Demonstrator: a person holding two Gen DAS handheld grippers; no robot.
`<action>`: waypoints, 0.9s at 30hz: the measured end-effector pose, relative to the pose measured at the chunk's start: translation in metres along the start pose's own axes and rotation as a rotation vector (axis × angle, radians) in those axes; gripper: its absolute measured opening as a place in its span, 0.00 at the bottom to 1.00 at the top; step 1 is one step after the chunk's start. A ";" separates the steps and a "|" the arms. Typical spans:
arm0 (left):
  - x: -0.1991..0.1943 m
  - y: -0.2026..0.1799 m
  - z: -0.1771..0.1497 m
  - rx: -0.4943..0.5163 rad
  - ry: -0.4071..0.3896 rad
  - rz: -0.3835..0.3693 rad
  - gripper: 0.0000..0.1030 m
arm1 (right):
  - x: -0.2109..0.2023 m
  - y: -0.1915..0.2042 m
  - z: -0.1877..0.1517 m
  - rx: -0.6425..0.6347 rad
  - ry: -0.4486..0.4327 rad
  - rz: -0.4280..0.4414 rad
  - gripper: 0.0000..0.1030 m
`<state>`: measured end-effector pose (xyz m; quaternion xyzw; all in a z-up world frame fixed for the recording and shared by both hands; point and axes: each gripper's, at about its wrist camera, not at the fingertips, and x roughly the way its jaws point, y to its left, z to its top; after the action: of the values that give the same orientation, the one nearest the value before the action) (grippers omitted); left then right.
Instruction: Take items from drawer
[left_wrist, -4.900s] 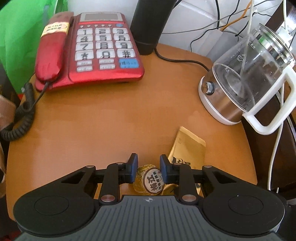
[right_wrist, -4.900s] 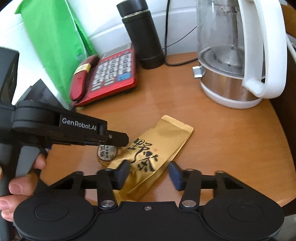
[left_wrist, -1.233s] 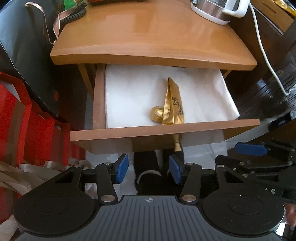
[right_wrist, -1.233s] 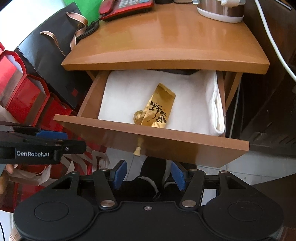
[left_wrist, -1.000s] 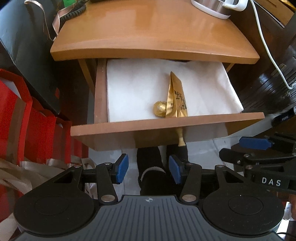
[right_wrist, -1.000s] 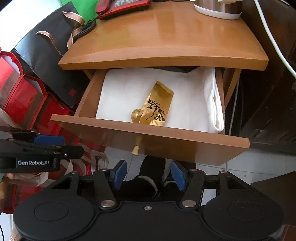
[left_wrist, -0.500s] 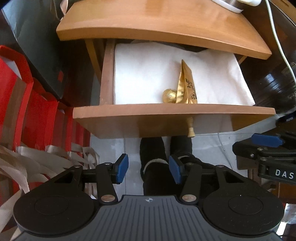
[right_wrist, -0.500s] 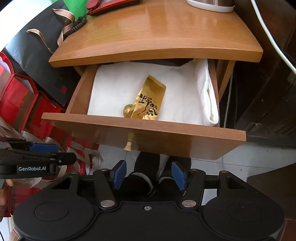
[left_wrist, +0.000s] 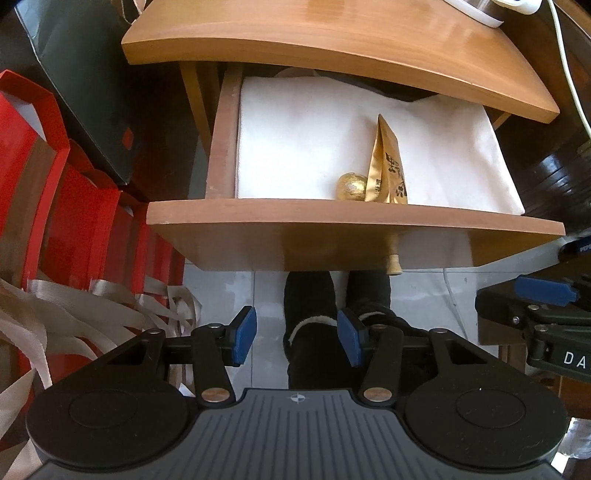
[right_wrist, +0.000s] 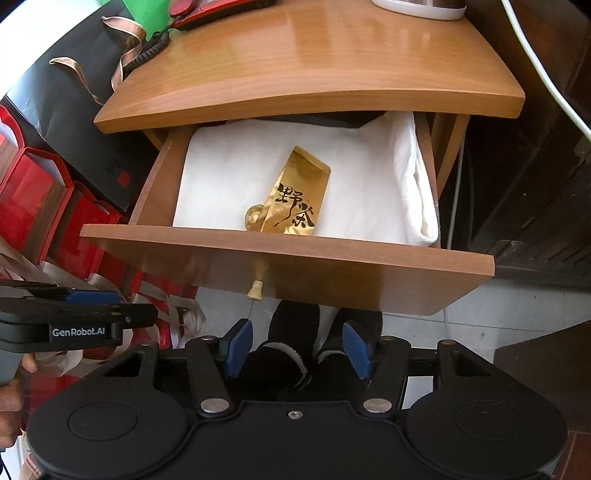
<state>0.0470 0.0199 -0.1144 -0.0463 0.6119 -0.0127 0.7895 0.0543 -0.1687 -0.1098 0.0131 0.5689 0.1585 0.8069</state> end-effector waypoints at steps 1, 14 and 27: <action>0.000 -0.001 0.000 0.002 0.000 0.000 0.50 | 0.000 0.000 0.000 0.000 -0.001 0.000 0.51; 0.004 -0.004 0.004 -0.004 0.000 0.002 0.50 | -0.001 -0.004 -0.001 0.020 -0.008 -0.002 0.54; 0.009 -0.001 0.010 -0.046 0.001 -0.004 0.50 | 0.000 -0.005 -0.001 0.024 -0.006 -0.006 0.54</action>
<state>0.0586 0.0183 -0.1202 -0.0659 0.6124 -0.0004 0.7878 0.0548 -0.1738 -0.1112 0.0216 0.5683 0.1495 0.8089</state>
